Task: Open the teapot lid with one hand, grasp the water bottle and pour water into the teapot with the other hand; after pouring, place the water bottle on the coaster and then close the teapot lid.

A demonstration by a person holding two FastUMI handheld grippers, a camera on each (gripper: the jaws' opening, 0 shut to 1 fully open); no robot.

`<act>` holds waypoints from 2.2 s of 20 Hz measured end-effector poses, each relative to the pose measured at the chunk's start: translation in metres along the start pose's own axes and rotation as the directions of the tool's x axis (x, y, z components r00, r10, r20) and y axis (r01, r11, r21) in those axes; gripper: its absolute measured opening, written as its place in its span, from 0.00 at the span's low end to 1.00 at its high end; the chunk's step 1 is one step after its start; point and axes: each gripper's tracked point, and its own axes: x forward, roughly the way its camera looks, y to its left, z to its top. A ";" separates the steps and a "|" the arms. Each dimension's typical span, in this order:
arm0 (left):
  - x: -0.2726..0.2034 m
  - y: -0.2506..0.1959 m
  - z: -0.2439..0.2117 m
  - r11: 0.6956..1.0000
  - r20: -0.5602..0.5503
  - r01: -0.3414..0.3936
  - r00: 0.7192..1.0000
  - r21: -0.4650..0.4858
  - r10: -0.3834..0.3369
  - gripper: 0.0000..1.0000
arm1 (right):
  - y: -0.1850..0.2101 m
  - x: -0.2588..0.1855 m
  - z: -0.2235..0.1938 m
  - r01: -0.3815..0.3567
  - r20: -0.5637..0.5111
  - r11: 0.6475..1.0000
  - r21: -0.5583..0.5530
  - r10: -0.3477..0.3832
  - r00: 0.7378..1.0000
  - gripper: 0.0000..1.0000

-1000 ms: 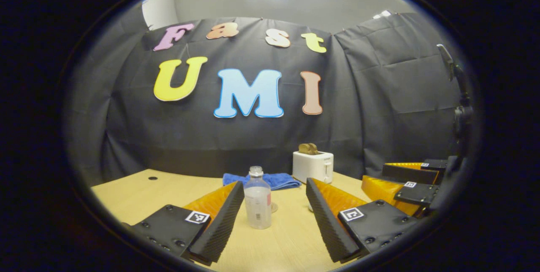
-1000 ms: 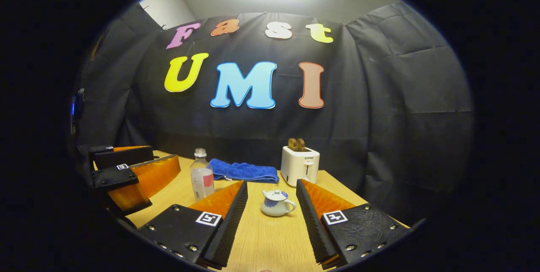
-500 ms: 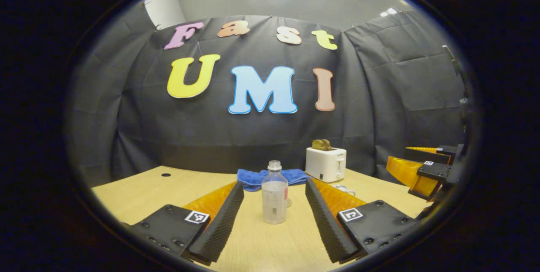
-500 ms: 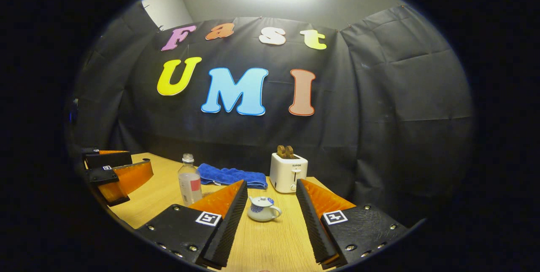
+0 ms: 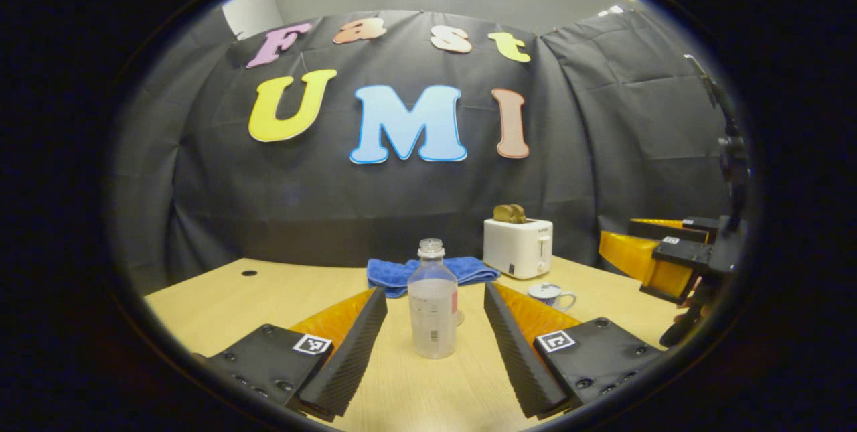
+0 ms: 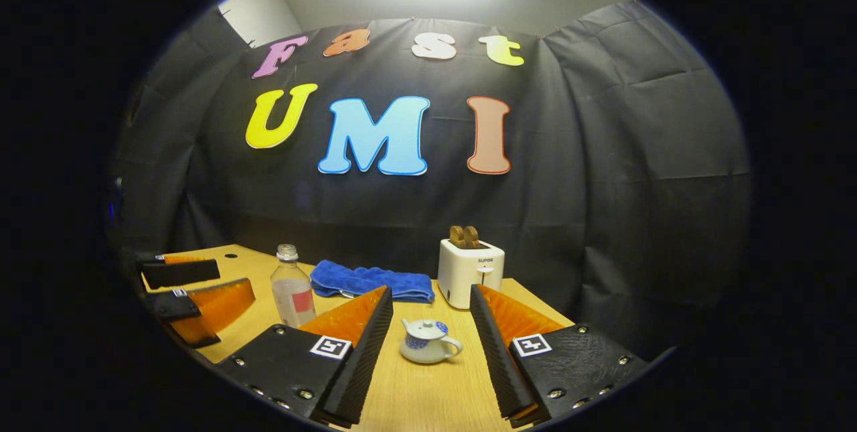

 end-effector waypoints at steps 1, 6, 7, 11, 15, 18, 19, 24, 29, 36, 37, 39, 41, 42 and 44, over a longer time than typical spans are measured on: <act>0.008 0.000 -0.005 1.000 -0.007 0.004 1.000 0.005 -0.004 1.00 | 0.001 0.011 -0.001 -0.002 -0.003 1.000 0.014 0.002 1.000 0.73; 0.046 0.009 -0.033 1.000 -0.058 0.006 0.998 -0.014 -0.007 1.00 | 0.012 0.065 -0.019 -0.012 -0.058 0.999 0.037 0.015 0.998 0.73; 0.054 0.010 -0.039 1.000 -0.065 0.008 0.998 -0.008 -0.009 1.00 | 0.013 0.076 -0.024 -0.007 -0.068 1.000 0.020 0.008 0.998 0.72; 0.079 0.007 -0.056 0.999 -0.089 0.040 0.995 -0.004 -0.040 1.00 | 0.018 0.111 -0.038 0.003 -0.094 1.000 -0.026 -0.005 0.996 0.73; 0.096 0.002 -0.063 0.998 -0.102 0.067 0.993 0.010 -0.066 1.00 | 0.016 0.138 -0.066 0.017 -0.149 0.999 -0.032 -0.022 0.989 0.72; 0.103 -0.004 -0.056 0.995 -0.085 0.095 0.992 0.002 -0.094 1.00 | 0.011 0.150 -0.086 0.029 -0.194 1.000 -0.004 -0.029 0.981 0.73; 0.105 -0.004 -0.056 0.995 -0.081 0.102 0.992 0.004 -0.101 1.00 | 0.009 0.152 -0.092 0.033 -0.206 0.999 0.005 -0.031 0.978 0.73; 0.109 -0.005 -0.056 0.991 -0.067 0.131 0.989 -0.028 -0.133 1.00 | 0.007 0.157 -0.110 0.040 -0.243 0.999 -0.011 -0.041 0.969 0.73; 0.111 -0.001 -0.062 0.992 -0.089 0.123 0.988 -0.029 -0.125 1.00 | 0.007 0.157 -0.128 0.040 -0.295 0.999 0.036 -0.028 0.955 0.73; 0.104 -0.001 -0.064 0.990 -0.095 0.128 0.987 -0.063 -0.133 0.88 | -0.002 0.164 -0.128 0.075 -0.294 0.996 0.057 -0.055 0.954 0.72; 0.101 0.000 -0.063 0.988 -0.088 0.124 0.987 -0.096 -0.133 0.88 | -0.006 0.165 -0.130 0.082 -0.292 0.995 0.052 -0.064 0.954 0.70; 0.099 -0.001 -0.062 0.980 -0.091 0.126 0.986 -0.152 -0.140 0.86 | -0.005 0.165 -0.130 0.082 -0.296 0.995 0.064 -0.060 0.953 0.58; 0.098 0.000 -0.063 0.978 -0.096 0.127 0.985 -0.165 -0.144 0.86 | -0.005 0.165 -0.130 0.082 -0.297 0.995 0.059 -0.061 0.953 0.58; 0.097 0.001 -0.061 0.978 -0.092 0.128 0.985 -0.165 -0.144 0.84 | -0.005 0.165 -0.130 0.083 -0.296 0.995 0.053 -0.064 0.953 0.58; 0.095 0.005 -0.053 0.976 -0.064 0.129 0.988 -0.175 -0.142 0.84 | -0.005 0.164 -0.129 0.086 -0.294 0.996 0.039 -0.071 0.953 0.58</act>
